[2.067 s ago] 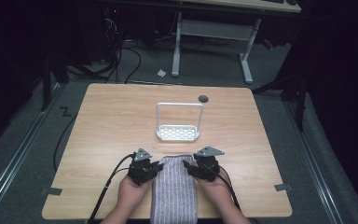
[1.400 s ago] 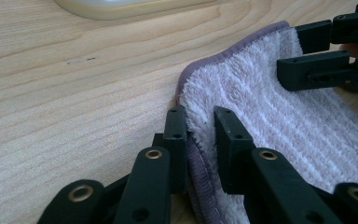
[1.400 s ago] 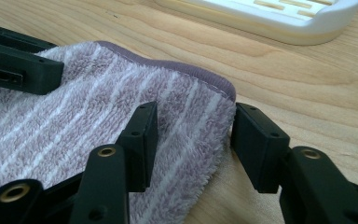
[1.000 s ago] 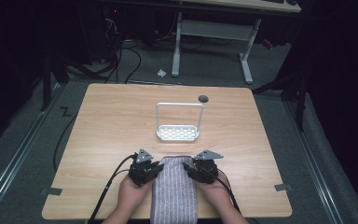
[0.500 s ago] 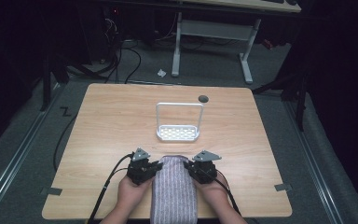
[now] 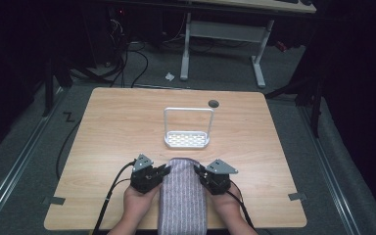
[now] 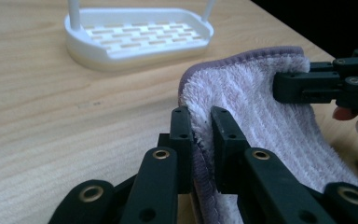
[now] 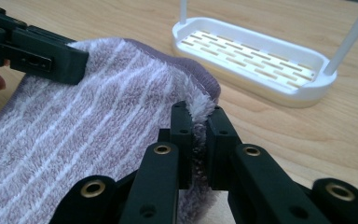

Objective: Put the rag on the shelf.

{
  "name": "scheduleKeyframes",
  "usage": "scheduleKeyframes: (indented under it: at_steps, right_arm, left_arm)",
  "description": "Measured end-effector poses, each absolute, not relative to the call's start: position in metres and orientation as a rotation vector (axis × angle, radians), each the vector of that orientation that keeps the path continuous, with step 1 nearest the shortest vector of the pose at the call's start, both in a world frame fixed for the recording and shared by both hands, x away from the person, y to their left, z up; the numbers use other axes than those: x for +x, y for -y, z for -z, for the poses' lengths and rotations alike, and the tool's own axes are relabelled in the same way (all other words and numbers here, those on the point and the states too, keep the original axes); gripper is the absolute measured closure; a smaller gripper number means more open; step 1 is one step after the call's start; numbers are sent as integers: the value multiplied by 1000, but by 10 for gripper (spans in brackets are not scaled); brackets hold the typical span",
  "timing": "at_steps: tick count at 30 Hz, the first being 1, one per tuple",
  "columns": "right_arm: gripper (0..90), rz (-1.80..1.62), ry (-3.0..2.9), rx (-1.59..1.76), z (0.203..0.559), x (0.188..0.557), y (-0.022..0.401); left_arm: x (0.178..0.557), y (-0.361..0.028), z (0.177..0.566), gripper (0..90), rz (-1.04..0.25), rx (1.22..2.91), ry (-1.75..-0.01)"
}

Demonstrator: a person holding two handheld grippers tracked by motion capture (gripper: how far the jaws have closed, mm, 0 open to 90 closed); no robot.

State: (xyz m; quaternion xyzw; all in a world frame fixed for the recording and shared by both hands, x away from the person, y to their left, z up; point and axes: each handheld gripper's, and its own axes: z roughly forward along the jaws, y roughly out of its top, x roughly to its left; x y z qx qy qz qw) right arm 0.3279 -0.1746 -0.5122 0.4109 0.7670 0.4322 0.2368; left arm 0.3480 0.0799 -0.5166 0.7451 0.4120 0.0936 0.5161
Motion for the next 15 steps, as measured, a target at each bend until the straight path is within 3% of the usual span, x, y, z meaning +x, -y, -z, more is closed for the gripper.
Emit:
scheduleKeyframes:
  at_steps: [15]
  right_arm:
    - [837,-1276,-1979,1053,484,316,185]
  left_arm:
    - [336,-74,494,805,-286,1678,-927]
